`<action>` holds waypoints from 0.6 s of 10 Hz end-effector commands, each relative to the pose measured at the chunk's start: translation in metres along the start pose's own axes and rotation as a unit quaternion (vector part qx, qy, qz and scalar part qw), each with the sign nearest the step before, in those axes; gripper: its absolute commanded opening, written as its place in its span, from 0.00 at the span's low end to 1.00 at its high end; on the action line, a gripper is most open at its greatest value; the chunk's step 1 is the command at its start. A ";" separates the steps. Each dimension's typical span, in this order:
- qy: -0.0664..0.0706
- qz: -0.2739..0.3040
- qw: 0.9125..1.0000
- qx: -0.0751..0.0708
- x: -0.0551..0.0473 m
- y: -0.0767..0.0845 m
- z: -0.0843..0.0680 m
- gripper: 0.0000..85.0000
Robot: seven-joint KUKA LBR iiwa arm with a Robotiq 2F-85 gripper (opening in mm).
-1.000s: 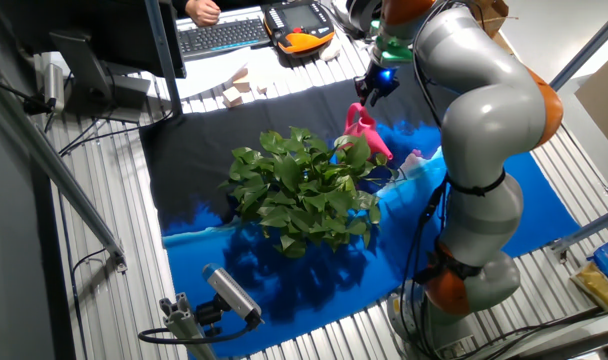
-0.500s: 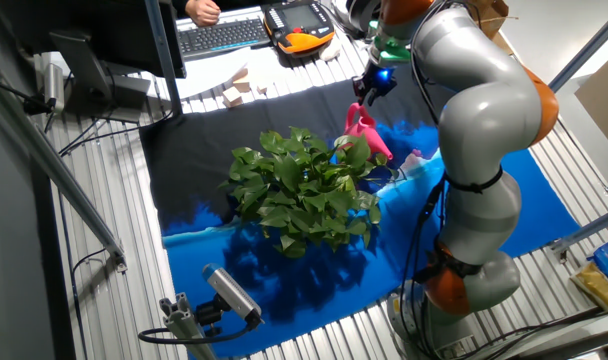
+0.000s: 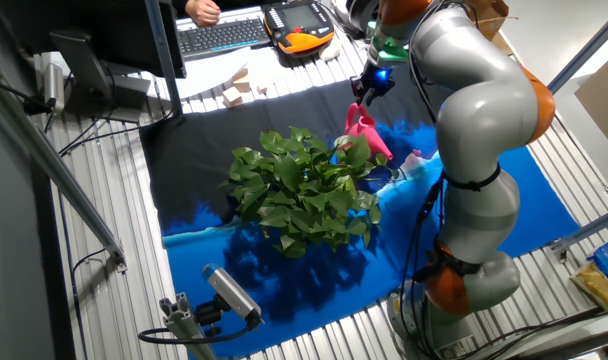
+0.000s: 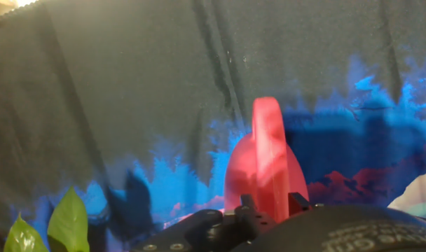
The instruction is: Water the plant
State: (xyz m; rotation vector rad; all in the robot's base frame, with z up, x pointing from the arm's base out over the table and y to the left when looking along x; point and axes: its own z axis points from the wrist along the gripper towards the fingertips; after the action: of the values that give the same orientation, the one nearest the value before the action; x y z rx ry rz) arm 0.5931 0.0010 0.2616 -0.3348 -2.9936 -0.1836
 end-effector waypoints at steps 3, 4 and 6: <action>0.001 -0.002 1.000 0.003 -0.001 0.000 0.001 1.00; 0.000 -0.004 1.000 0.006 -0.003 0.000 0.002 1.00; 0.001 -0.004 1.000 0.005 -0.006 -0.001 0.004 1.00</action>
State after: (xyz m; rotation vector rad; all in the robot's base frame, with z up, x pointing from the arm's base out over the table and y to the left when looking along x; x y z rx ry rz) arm 0.5986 -0.0011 0.2562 -0.3205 -2.9933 -0.1677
